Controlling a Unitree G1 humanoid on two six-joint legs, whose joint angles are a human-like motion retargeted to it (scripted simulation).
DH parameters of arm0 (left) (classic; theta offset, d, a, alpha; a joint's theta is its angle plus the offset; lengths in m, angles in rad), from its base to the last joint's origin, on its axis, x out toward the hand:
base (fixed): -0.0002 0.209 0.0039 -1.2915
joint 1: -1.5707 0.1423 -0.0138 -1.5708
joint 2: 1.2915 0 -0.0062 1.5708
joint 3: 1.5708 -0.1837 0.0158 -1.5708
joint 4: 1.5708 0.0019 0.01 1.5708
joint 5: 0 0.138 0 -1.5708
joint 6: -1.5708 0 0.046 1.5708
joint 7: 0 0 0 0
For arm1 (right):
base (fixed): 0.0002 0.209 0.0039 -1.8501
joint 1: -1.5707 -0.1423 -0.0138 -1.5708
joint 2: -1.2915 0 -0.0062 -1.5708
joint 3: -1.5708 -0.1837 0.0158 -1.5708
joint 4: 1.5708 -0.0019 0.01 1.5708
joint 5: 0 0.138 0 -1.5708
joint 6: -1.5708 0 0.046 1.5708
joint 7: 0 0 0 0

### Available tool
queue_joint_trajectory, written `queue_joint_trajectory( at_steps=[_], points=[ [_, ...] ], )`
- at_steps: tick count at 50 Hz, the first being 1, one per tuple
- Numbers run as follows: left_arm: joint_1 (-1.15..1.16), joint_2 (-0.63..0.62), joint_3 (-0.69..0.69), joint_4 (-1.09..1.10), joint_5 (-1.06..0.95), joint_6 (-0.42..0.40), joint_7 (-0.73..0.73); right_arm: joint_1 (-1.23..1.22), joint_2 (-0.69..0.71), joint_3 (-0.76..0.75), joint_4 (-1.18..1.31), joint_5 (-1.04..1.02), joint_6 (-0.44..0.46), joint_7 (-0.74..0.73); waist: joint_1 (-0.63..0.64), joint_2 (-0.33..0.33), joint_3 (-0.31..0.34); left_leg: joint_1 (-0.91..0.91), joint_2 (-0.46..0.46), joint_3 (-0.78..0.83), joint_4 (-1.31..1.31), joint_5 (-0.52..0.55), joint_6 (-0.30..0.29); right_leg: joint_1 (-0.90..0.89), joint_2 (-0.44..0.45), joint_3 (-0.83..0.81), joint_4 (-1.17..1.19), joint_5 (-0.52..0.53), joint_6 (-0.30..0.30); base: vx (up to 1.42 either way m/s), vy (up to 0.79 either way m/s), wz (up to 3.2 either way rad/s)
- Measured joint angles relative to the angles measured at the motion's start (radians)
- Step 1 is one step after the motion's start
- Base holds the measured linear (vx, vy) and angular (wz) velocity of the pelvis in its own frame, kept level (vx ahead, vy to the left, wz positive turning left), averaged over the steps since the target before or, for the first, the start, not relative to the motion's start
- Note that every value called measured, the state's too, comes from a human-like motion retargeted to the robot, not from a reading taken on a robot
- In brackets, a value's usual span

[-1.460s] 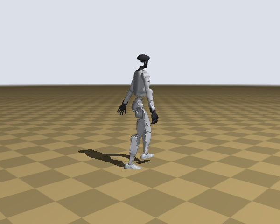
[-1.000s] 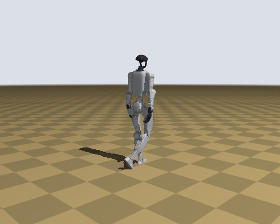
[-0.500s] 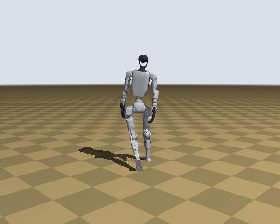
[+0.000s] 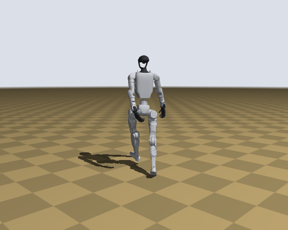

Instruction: Walk run

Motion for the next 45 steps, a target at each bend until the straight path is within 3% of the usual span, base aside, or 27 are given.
queue_joint_trajectory(
  at_steps=[2, 3, 5, 6, 8, 12, 15, 17, 20, 22, 23, 25, 27, 28, 30, 33, 35, 36, 37, 38, 40, 42, 45],
  points=[
    [-0.006, -0.011, 0.006, 0.000, 0.023, -0.049, -0.025, 0.052, 0.031, -0.005, 0.024, -0.006, -0.021, 0.021, 0.009, 0.005, -0.033, 0.025, -0.005, -0.024, 0.037, 0.040, 0.053, -0.006, -0.007, 0.009, 0.084, 0.238, -0.007, 1.31, -0.10, -0.13],
    [-0.019, -0.008, 0.000, 0.000, 0.023, -0.064, -0.032, 0.081, 0.054, -0.002, 0.032, -0.011, -0.030, 0.037, -0.004, 0.018, -0.047, 0.033, 0.026, -0.050, 0.085, 0.003, 0.055, -0.021, -0.002, -0.002, 0.147, 0.341, -0.028, 1.33, -0.26, 0.40],
    [-0.065, 0.003, -0.026, 0.000, 0.006, -0.067, -0.027, 0.122, 0.088, 0.000, 0.047, -0.016, -0.035, 0.061, -0.041, 0.033, -0.031, 0.052, 0.028, -0.141, 0.164, -0.062, 0.056, -0.079, -0.007, -0.035, 0.363, 0.430, -0.072, 1.24, -0.28, 1.00],
    [-0.113, 0.010, -0.057, -0.002, -0.019, -0.060, 0.004, 0.148, 0.106, -0.005, 0.069, -0.013, -0.032, 0.068, -0.062, 0.036, -0.011, 0.105, 0.015, -0.150, 0.178, -0.095, 0.056, -0.128, -0.005, -0.009, 0.509, 0.430, -0.067, 1.09, -0.20, 1.40],
    [-0.205, 0.024, -0.107, -0.031, -0.060, -0.054, 0.079, 0.191, 0.141, -0.021, 0.101, -0.017, -0.029, 0.075, -0.080, 0.091, -0.001, 0.186, 0.036, -0.209, 0.151, -0.125, 0.056, -0.201, 0.072, 0.003, 0.583, 0.398, -0.073, 1.02, -0.13, 1.14],
    [-0.356, 0.022, -0.177, -0.179, -0.065, -0.111, 0.165, 0.294, 0.195, -0.036, 0.140, -0.022, -0.045, 0.041, -0.113, 0.144, 0.005, 0.307, 0.010, -0.313, 0.079, -0.143, 0.056, -0.384, 0.139, 0.093, 0.620, 0.182, -0.051, 0.91, -0.11, 1.24],
    [-0.454, 0.031, -0.224, -0.318, -0.039, -0.184, 0.126, 0.375, 0.233, -0.031, 0.140, -0.015, -0.042, 0.027, -0.203, 0.154, 0.015, 0.399, -0.039, -0.409, 0.031, -0.152, 0.056, -0.510, 0.066, 0.062, 0.520, 0.027, -0.049, 1.01, -0.29, 2.16],
    [-0.519, 0.060, -0.271, -0.384, -0.056, -0.230, 0.082, 0.419, 0.250, -0.018, 0.140, -0.022, -0.016, 0.046, -0.259, 0.145, 0.021, 0.449, -0.073, -0.460, 0.026, -0.171, 0.056, -0.569, -0.013, 0.037, 0.380, 0.019, -0.033, 0.77, -0.32, 1.96],
    [-0.607, 0.109, -0.324, -0.450, -0.073, -0.274, 0.033, 0.471, 0.268, -0.002, 0.140, -0.050, 0.031, 0.084, -0.319, 0.121, 0.034, 0.539, -0.114, -0.525, 0.035, -0.216, 0.056, -0.636, -0.099, 0.023, 0.156, -0.022, -0.054, 1.01, -0.50, 1.54],
    [-0.640, 0.136, -0.343, -0.472, -0.063, -0.287, 0.021, 0.501, 0.276, 0.013, 0.140, -0.075, 0.049, 0.102, -0.332, 0.116, 0.040, 0.607, -0.120, -0.550, 0.039, -0.240, 0.056, -0.672, -0.096, 0.043, 0.011, -0.091, -0.089, 0.82, -0.35, 0.86],
    [-0.652, 0.148, -0.348, -0.478, -0.053, -0.290, 0.021, 0.513, 0.277, 0.018, 0.140, -0.088, 0.057, 0.110, -0.336, 0.119, 0.042, 0.642, -0.116, -0.556, 0.037, -0.244, 0.056, -0.686, -0.078, 0.091, -0.061, -0.116, -0.069, 1.02, -0.42, 0.38],
    [-0.659, 0.158, -0.346, -0.478, -0.025, -0.289, 0.036, 0.529, 0.271, 0.031, 0.140, -0.107, 0.068, 0.122, -0.308, 0.120, 0.032, 0.700, -0.121, -0.525, 0.028, -0.231, 0.056, -0.704, -0.076, 0.093, -0.150, -0.147, 0.043, 1.08, -0.41, -0.17],
    [-0.643, 0.145, -0.331, -0.462, 0.003, -0.274, 0.070, 0.527, 0.254, 0.039, 0.140, -0.111, 0.084, 0.127, -0.300, 0.106, 0.012, 0.736, -0.164, -0.526, 0.042, -0.174, 0.053, -0.723, -0.082, 0.138, -0.078, -0.153, 0.054, 1.03, -0.36, 0.07],
    [-0.625, 0.134, -0.320, -0.449, 0.013, -0.265, 0.089, 0.523, 0.244, 0.037, 0.140, -0.112, 0.096, 0.125, -0.312, 0.104, -0.003, 0.743, -0.176, -0.531, 0.059, -0.126, 0.043, -0.732, -0.095, 0.144, -0.019, -0.143, 0.032, 1.11, -0.42, 0.85],
    [-0.571, 0.111, -0.304, -0.403, 0.019, -0.254, 0.118, 0.520, 0.228, 0.019, 0.140, -0.109, 0.115, 0.104, -0.377, 0.111, -0.033, 0.758, -0.159, -0.534, 0.129, 0.023, 0.006, -0.710, -0.107, 0.131, 0.025, 0.006, 0.012, 1.19, -0.55, 1.41],
    [-0.492, 0.067, -0.295, -0.276, 0.032, -0.233, 0.121, 0.497, 0.208, -0.018, 0.140, -0.045, 0.101, 0.069, -0.381, 0.142, -0.055, 0.676, -0.113, -0.460, 0.366, 0.370, -0.058, -0.648, -0.059, 0.298, 0.092, -0.050, -0.068, 1.10, -0.57, 0.82],
    [-0.446, 0.042, -0.303, -0.197, 0.047, -0.195, 0.109, 0.451, 0.190, -0.040, 0.140, 0.021, 0.095, 0.080, -0.366, 0.131, -0.039, 0.583, -0.050, -0.336, 0.593, 0.517, -0.050, -0.585, -0.083, 0.257, 0.114, -0.102, -0.072, 0.85, -0.43, 0.54],
    [-0.426, 0.041, -0.303, -0.162, 0.055, -0.180, 0.101, 0.414, 0.180, -0.047, 0.140, 0.048, 0.103, 0.088, -0.360, 0.118, -0.042, 0.534, -0.027, -0.286, 0.670, 0.543, -0.022, -0.546, -0.122, 0.150, 0.111, -0.119, -0.078, 0.95, -0.49, 0.30],
    [-0.403, 0.038, -0.299, -0.133, 0.070, -0.168, 0.097, 0.376, 0.169, -0.057, 0.140, 0.072, 0.109, 0.093, -0.353, 0.103, -0.045, 0.486, -0.010, -0.240, 0.736, 0.531, 0.007, -0.511, -0.150, 0.075, 0.104, -0.133, -0.083, 0.93, -0.48, 0.22],
    [-0.374, 0.032, -0.285, -0.114, 0.098, -0.159, 0.099, 0.335, 0.159, -0.071, 0.140, 0.091, 0.110, 0.090, -0.341, 0.088, -0.047, 0.441, -0.004, -0.201, 0.781, 0.441, 0.039, -0.482, -0.153, 0.065, 0.091, -0.143, -0.087, 0.93, -0.44, 0.14],
    [-0.304, 0.019, -0.265, -0.090, 0.143, -0.146, 0.121, 0.255, 0.139, -0.098, 0.139, 0.124, 0.090, 0.065, -0.311, 0.074, -0.035, 0.366, 0.035, -0.152, 0.839, 0.301, 0.056, -0.413, -0.096, 0.127, 0.048, -0.157, -0.104, 1.10, -0.46, -0.02],
    [-0.234, 0.000, -0.251, -0.077, 0.164, -0.146, 0.151, 0.196, 0.122, -0.102, 0.090, 0.153, 0.058, 0.045, -0.260, 0.053, -0.024, 0.260, -0.022, -0.149, 0.800, 0.255, 0.033, -0.359, -0.125, 0.055, 0.007, -0.145, -0.094, 0.72, -0.22, -0.32],
    [-0.138, -0.007, -0.227, -0.058, 0.180, -0.152, 0.164, 0.118, 0.092, -0.068, 0.010, 0.191, 0.004, 0.052, -0.175, 0.028, -0.002, 0.120, -0.063, -0.178, 0.669, 0.142, -0.012, -0.287, -0.085, 0.068, -0.037, -0.159, -0.104, 0.86, -0.32, -0.48]
  ],
)
